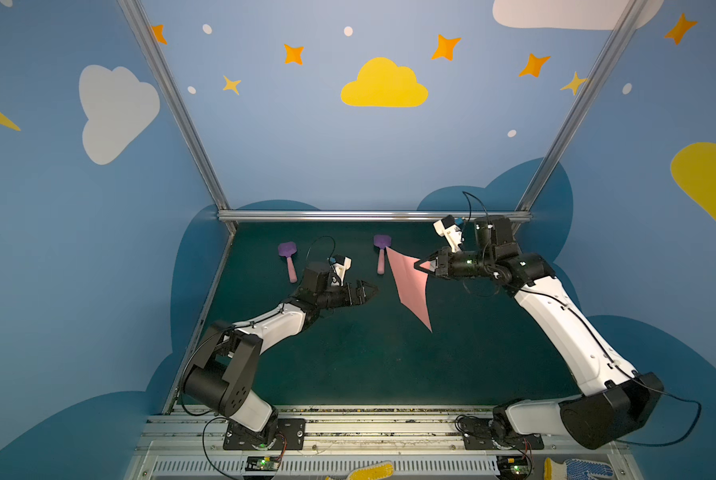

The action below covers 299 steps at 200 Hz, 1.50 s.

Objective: Fold a paper plane with a square sheet of paper (fold left side to right side)
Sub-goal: 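Raise the pink sheet with both grippers and swing it farther from the robot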

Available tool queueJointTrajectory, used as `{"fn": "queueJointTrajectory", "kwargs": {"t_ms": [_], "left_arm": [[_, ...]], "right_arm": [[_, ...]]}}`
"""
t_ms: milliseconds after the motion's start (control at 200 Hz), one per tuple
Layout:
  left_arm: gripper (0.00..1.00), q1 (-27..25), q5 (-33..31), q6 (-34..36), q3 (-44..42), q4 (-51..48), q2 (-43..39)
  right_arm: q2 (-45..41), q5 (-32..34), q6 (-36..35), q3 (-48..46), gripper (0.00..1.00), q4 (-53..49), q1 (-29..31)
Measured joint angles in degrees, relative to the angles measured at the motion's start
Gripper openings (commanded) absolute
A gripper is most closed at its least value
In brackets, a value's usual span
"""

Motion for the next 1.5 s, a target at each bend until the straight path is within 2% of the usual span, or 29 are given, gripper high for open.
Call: {"fn": "queueJointTrajectory", "kwargs": {"t_ms": [400,596,731,811,966,1031,1126,1332,1497], "left_arm": [[1.0,2.1,2.4,1.0,-2.0,14.3,-7.5],[1.0,3.4,5.9,-1.7,-1.5,18.6,-8.5],[0.99,4.4,10.4,-6.3,0.5,21.7,-7.9],[0.93,4.6,13.9,-9.2,3.4,22.8,-6.8],[0.71,4.5,19.4,-12.7,5.5,24.0,-6.0],[0.67,4.5,20.9,-13.5,5.4,23.9,-5.7],[0.59,4.5,21.9,-14.0,4.5,23.5,-5.5],[0.47,4.5,22.6,-14.6,3.1,22.9,-5.0],[0.28,4.2,22.6,-15.2,3.1,22.9,-4.1]], "right_arm": [[3.3,-5.1,3.5,12.0,0.0,-1.7,4.6],[3.3,-7.1,6.6,13.9,0.0,0.3,4.9],[3.3,-7.3,7.8,13.9,0.0,1.4,4.8],[3.3,-7.3,8.2,13.8,0.0,2.2,4.4],[3.0,-7.6,10.0,11.6,0.0,5.3,2.6],[3.0,-7.8,10.6,10.6,0.0,6.1,2.0],[2.9,-7.8,11.2,9.3,0.0,6.9,1.2],[1.8,-8.0,12.4,7.2,0.0,8.3,0.0],[0.9,-8.1,13.3,6.7,0.0,9.3,-0.8]]}}
